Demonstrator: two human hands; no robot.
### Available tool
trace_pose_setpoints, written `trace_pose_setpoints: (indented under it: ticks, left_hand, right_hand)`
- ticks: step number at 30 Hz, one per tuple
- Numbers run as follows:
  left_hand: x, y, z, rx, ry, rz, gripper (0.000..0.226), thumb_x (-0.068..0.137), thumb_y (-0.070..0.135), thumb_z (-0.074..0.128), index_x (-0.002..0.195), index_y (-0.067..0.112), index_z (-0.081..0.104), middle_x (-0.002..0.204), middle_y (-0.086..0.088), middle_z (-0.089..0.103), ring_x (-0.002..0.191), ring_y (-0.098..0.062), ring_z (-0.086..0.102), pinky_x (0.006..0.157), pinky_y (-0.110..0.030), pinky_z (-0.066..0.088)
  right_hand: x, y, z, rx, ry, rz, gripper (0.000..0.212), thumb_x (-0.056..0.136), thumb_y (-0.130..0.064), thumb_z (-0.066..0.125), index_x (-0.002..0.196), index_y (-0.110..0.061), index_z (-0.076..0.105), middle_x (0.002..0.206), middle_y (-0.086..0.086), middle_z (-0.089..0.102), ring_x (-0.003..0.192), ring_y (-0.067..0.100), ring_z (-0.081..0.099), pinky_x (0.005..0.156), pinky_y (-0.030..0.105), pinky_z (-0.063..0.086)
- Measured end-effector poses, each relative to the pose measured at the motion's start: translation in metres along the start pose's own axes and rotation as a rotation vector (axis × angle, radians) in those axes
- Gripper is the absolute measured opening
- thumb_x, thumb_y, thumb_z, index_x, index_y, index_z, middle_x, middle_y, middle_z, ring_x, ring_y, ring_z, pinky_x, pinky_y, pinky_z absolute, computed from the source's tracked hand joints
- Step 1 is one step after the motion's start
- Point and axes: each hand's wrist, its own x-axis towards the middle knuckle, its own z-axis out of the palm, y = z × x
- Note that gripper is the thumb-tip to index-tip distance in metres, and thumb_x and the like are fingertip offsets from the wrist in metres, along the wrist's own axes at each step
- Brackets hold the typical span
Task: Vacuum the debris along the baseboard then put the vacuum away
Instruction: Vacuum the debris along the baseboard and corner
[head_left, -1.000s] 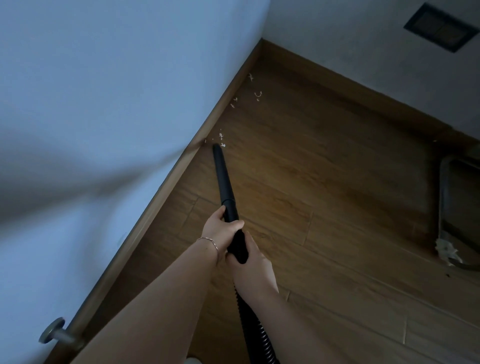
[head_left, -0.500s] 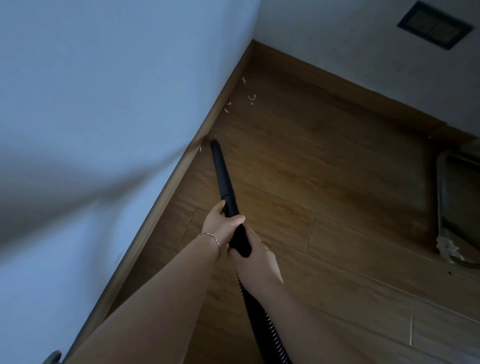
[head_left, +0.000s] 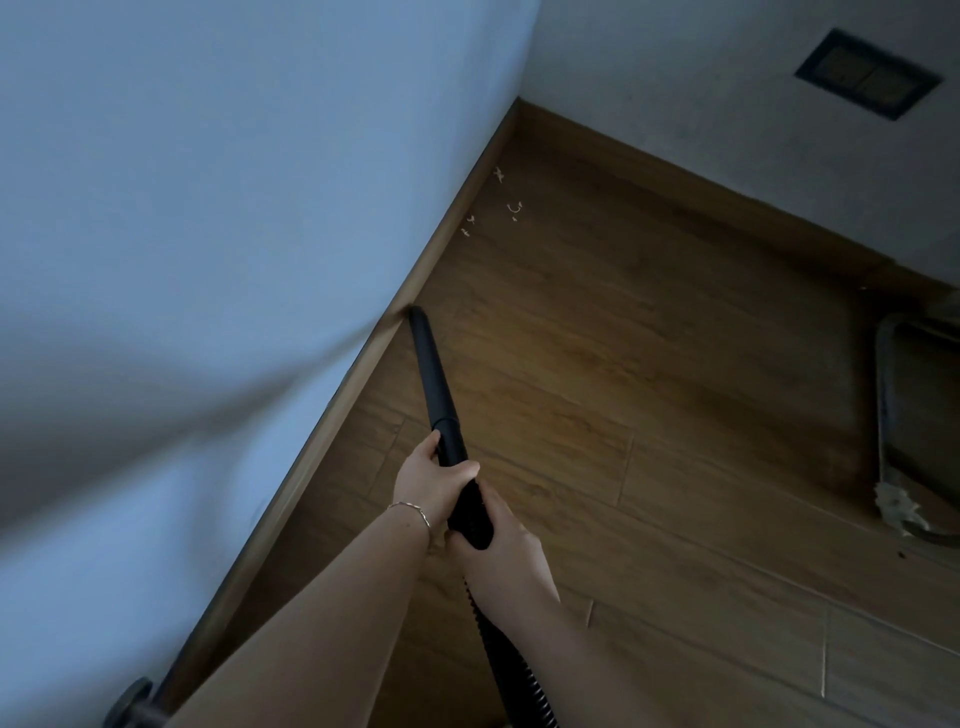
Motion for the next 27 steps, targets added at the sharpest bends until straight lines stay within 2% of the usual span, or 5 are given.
trace_pose_setpoints:
  ticks: [4, 8, 11, 18, 27]
  left_hand:
    - [0.006, 0.003, 0.003, -0.018, 0.011, 0.009, 0.064, 0.079, 0.02, 0.066, 0.139, 0.018, 0.043, 0.1, 0.003, 0.062, 0.095, -0.016, 0.062, 0.088, -0.034, 0.052]
    - [0.026, 0.012, 0.01, -0.034, -0.006, 0.005, 0.07, 0.078, 0.023, 0.068, 0.142, 0.021, 0.039, 0.122, -0.002, 0.06, 0.104, -0.019, 0.061, 0.096, -0.041, 0.05]
    - [0.04, 0.025, 0.02, -0.042, 0.002, 0.014, 0.075, 0.08, 0.022, 0.068, 0.146, 0.021, 0.033, 0.134, -0.001, 0.053, 0.112, -0.02, 0.057, 0.1, -0.041, 0.047]
    - [0.073, 0.061, 0.045, -0.057, 0.01, 0.023, 0.071, 0.079, 0.021, 0.067, 0.143, 0.02, 0.038, 0.115, 0.004, 0.058, 0.105, -0.019, 0.06, 0.098, -0.043, 0.049]
    - [0.118, 0.114, 0.071, -0.078, 0.002, 0.023, 0.065, 0.083, 0.016, 0.066, 0.142, 0.019, 0.039, 0.116, 0.002, 0.056, 0.108, -0.02, 0.057, 0.1, -0.039, 0.045]
  right_hand:
    - [0.009, -0.001, -0.004, 0.002, 0.02, -0.018, 0.058, 0.09, -0.032, 0.052, 0.141, -0.046, 0.031, 0.105, -0.004, 0.066, 0.078, 0.011, 0.066, 0.057, 0.022, 0.049]
    - [0.028, -0.004, -0.011, 0.017, 0.027, -0.027, 0.055, 0.089, -0.031, 0.052, 0.138, -0.046, 0.034, 0.101, -0.004, 0.066, 0.073, 0.011, 0.066, 0.052, 0.022, 0.046]
    - [0.044, -0.006, -0.024, 0.016, 0.034, -0.027, 0.054, 0.09, -0.031, 0.052, 0.138, -0.046, 0.034, 0.104, -0.004, 0.065, 0.078, 0.011, 0.066, 0.055, 0.021, 0.046]
    - [0.082, -0.019, -0.06, 0.031, 0.048, -0.031, 0.049, 0.09, -0.032, 0.053, 0.135, -0.044, 0.038, 0.099, -0.005, 0.066, 0.076, 0.012, 0.066, 0.055, 0.023, 0.048]
    - [0.135, -0.043, -0.106, -0.003, 0.052, -0.047, 0.053, 0.091, -0.031, 0.052, 0.137, -0.051, 0.033, 0.094, -0.01, 0.065, 0.069, 0.007, 0.064, 0.049, 0.019, 0.044]
